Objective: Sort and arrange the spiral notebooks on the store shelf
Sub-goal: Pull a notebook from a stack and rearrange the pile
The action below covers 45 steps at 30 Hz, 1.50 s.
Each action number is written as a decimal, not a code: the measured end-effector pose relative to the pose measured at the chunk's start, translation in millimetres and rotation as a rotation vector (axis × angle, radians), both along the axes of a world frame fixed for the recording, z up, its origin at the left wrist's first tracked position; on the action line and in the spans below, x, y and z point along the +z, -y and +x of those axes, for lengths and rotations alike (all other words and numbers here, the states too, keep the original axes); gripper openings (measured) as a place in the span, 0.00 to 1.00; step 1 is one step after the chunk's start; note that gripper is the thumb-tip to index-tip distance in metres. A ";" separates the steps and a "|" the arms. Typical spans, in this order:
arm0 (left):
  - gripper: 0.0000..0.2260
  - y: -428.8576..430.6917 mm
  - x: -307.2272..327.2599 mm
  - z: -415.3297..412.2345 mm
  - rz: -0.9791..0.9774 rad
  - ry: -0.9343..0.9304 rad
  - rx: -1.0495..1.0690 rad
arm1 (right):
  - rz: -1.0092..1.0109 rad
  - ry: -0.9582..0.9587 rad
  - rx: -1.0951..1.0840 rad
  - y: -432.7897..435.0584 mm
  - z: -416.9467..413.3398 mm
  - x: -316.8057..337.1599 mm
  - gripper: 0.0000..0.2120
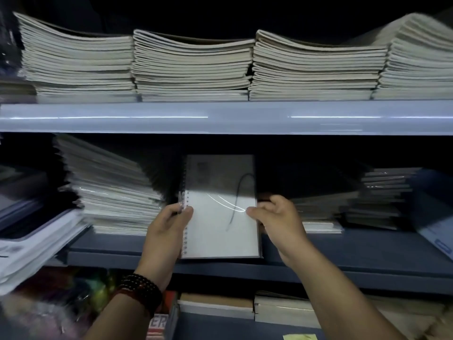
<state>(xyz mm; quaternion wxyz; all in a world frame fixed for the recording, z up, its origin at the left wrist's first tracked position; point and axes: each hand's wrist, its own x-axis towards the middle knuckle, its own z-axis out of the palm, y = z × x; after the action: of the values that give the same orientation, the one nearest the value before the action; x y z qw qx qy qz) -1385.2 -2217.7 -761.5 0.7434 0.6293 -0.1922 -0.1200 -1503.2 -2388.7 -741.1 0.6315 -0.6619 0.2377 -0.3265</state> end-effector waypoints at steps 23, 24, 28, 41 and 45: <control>0.17 -28.4 39.0 -23.0 -0.326 -0.272 -0.261 | -0.022 0.232 0.065 -9.4 -30.8 14.1 0.09; 0.19 -28.6 38.2 -21.9 -0.336 -0.269 -0.244 | 0.082 0.219 0.097 -8.8 -30.8 14.1 0.08; 0.25 -25.0 31.0 -15.3 -0.355 -0.240 -0.227 | 0.146 -0.083 0.350 -4.1 -38.2 14.5 0.12; 0.11 -11.8 3.4 3.5 -0.016 -0.194 -0.141 | 0.185 -0.005 0.213 5.2 0.1 -11.1 0.15; 0.18 -1.8 1.1 13.4 -0.189 -0.098 0.077 | 0.047 -0.035 0.067 7.7 31.8 -18.6 0.27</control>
<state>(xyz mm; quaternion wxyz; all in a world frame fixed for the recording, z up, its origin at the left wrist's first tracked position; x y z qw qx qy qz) -1371.7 -2215.9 -760.3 0.8119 0.5568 -0.1418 -0.1032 -1471.4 -2396.4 -759.8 0.6532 -0.6602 0.2340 -0.2877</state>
